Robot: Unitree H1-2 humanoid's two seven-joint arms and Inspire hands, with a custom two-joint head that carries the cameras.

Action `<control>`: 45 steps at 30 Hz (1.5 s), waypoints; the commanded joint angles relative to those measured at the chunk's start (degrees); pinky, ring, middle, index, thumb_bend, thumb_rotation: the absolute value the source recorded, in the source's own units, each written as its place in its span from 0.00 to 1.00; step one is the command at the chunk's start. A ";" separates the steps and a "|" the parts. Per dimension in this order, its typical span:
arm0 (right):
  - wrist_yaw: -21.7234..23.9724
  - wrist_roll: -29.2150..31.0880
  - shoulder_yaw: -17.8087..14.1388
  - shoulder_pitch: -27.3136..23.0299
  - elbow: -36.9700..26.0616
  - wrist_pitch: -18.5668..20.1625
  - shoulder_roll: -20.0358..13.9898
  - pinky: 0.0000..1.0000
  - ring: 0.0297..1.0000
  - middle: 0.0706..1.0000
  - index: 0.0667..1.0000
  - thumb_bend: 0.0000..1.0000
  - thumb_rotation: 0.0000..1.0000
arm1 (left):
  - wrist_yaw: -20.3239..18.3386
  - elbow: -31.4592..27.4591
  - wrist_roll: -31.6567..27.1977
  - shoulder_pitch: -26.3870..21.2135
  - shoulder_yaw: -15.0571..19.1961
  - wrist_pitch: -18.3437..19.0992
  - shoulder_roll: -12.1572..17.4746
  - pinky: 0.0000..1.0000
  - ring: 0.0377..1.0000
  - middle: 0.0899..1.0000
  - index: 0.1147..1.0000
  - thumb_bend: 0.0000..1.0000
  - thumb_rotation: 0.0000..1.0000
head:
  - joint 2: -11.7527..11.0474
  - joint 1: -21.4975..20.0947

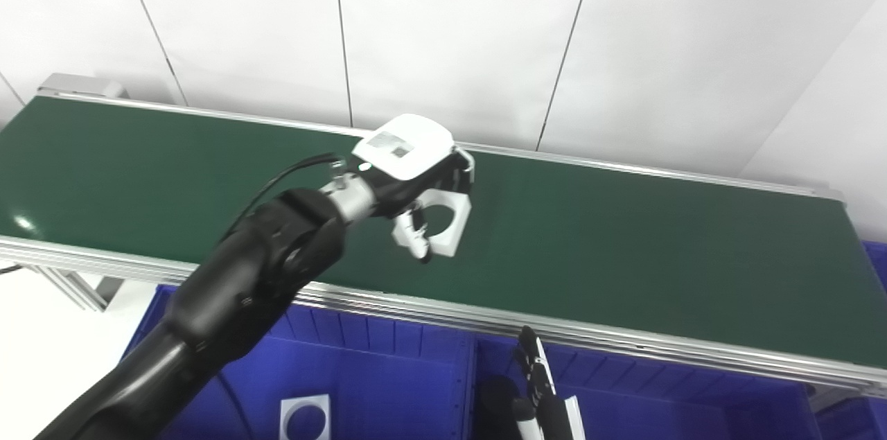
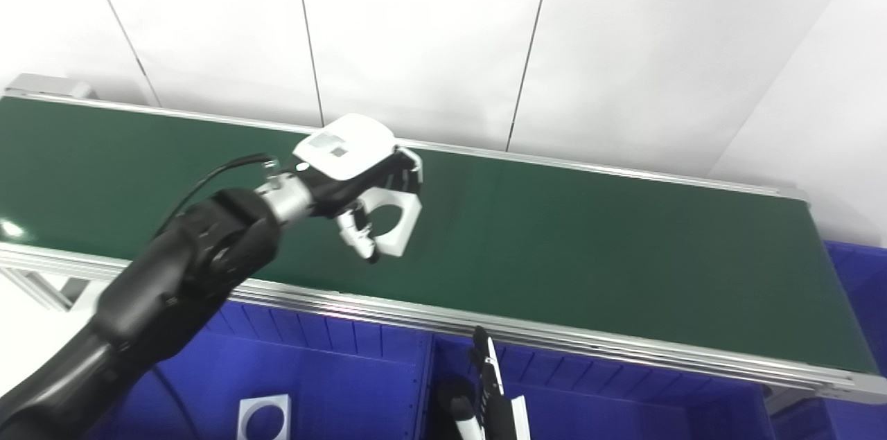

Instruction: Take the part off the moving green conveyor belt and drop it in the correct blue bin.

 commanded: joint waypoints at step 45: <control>11.84 8.82 -8.58 -1.33 -11.51 3.36 -0.92 0.97 0.93 0.97 0.99 0.85 0.90 | -8.66 -22.99 5.57 30.74 11.11 3.86 -6.51 0.37 0.45 0.43 0.44 0.52 0.00 | 11.72 19.58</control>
